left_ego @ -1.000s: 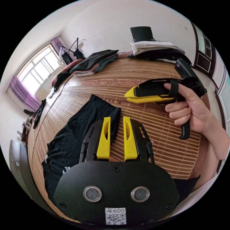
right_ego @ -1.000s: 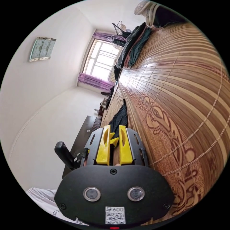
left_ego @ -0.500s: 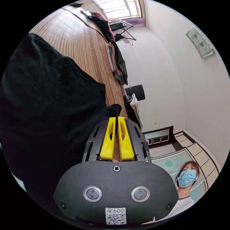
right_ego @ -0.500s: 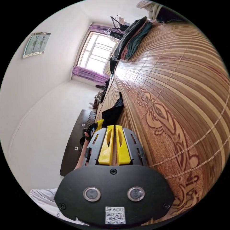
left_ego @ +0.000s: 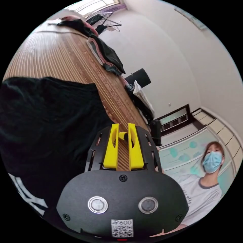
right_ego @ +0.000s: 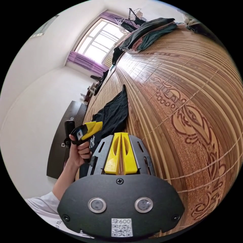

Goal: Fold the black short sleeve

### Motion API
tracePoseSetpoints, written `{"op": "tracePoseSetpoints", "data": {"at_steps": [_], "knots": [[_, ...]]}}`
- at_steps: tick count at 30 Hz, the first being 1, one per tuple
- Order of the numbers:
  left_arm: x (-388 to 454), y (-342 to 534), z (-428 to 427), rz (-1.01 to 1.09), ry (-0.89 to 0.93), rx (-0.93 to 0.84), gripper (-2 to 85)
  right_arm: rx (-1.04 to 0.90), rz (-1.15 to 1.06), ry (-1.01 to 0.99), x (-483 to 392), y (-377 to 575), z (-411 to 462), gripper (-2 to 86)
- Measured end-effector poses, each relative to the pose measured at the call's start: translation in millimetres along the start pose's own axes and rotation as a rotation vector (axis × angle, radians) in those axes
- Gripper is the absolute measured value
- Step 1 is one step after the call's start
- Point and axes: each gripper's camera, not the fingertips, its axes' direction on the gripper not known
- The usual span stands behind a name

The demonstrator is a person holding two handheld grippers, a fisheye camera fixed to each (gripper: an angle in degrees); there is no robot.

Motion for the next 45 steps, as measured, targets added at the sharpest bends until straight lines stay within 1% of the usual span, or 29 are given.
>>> {"op": "tracePoseSetpoints", "data": {"at_steps": [2, 3, 5, 6, 8, 9, 10, 11, 13, 15, 17, 24, 28, 30, 32, 34, 36, 38, 41, 45], "knots": [[53.9, 33.0, 24.0, 0.197, -0.279, -0.124, 6.0, 0.007, 0.027, -0.042, 7.4, 0.3, -2.1, -0.9], [70.7, 44.9, 34.2, 0.265, -0.366, -0.154, 6.0, 0.008, 0.036, -0.056, 10.0, 0.2, -2.9, -0.9], [136.7, 107.2, 81.4, 0.552, -0.671, -0.215, 5.4, 0.01, 0.065, -0.106, 19.9, -0.1, -5.4, -0.9], [151.5, 125.6, 92.3, 0.622, -0.717, -0.213, 4.9, 0.01, 0.071, -0.115, 21.9, -0.1, -5.9, -0.9], [198.0, 202.3, 129.6, 0.925, -0.842, -0.205, 3.6, 0.007, 0.079, -0.134, 26.6, -0.2, -7.3, -0.9], [204.6, 219.7, 138.4, 0.986, -0.889, -0.21, 3.4, 0.006, 0.079, -0.135, 27.1, -0.2, -7.6, -0.9], [211.7, 248.7, 155.1, 1.073, -0.976, -0.247, 3.6, 0.006, 0.079, -0.135, 28.0, 0.0, -8.1, -0.9], [212.7, 271.5, 169.4, 1.119, -1.014, -0.32, 4.0, 0.007, 0.08, -0.134, 28.9, 0.4, -8.4, -0.9], [209.4, 299.0, 183.3, 1.14, -1.035, -0.401, 4.4, 0.01, 0.085, -0.14, 31.5, 0.7, -9.1, -0.9], [202.1, 330.2, 199.9, 1.212, -1.126, -0.46, 4.2, 0.01, 0.094, -0.154, 35.8, 0.8, -9.8, -0.9], [188.6, 369.1, 229.3, 1.305, -1.274, -0.529, 4.0, 0.011, 0.104, -0.171, 41.3, 1.1, -11.3, -0.9], [160.2, 427.2, 303.4, 1.359, -1.382, -0.608, 2.9, 0.001, 0.106, -0.177, 50.4, 1.4, -13.3, -0.8], [162.9, 451.7, 329.0, 1.359, -1.331, -0.543, 1.6, -0.024, 0.104, -0.185, 57.5, -1.3, -14.2, -0.8], [163.5, 454.7, 337.3, 1.326, -1.368, -0.51, 1.3, -0.025, 0.099, -0.176, 58.5, -1.0, -14.4, -0.8], [167.4, 452.9, 337.3, 1.259, -1.413, -0.419, 1.0, -0.008, 0.103, -0.177, 61.9, 1.9, -15.6, -0.6], [169.7, 446.6, 326.7, 1.182, -1.401, -0.354, 0.9, 0.015, 0.121, -0.215, 68.3, 4.3, -17.6, -0.4], [170.2, 437.4, 308.4, 1.092, -1.361, -0.289, 0.8, 0.045, 0.137, -0.264, 74.8, 7.2, -21.0, 0.3], [169.6, 424.5, 277.5, 0.965, -1.266, -0.211, 0.8, 0.089, 0.152, -0.287, 80.6, 10.8, -25.9, 1.9], [163.7, 411.5, 242.5, 0.823, -1.177, -0.119, 0.9, 0.126, 0.182, -0.31, 88.4, 14.1, -29.0, 3.3], [136.2, 397.4, 227.0, 0.694, -1.22, -0.091, 1.1, 0.143, 0.193, -0.325, 94.2, 14.3, -32.1, 4.5]]}}
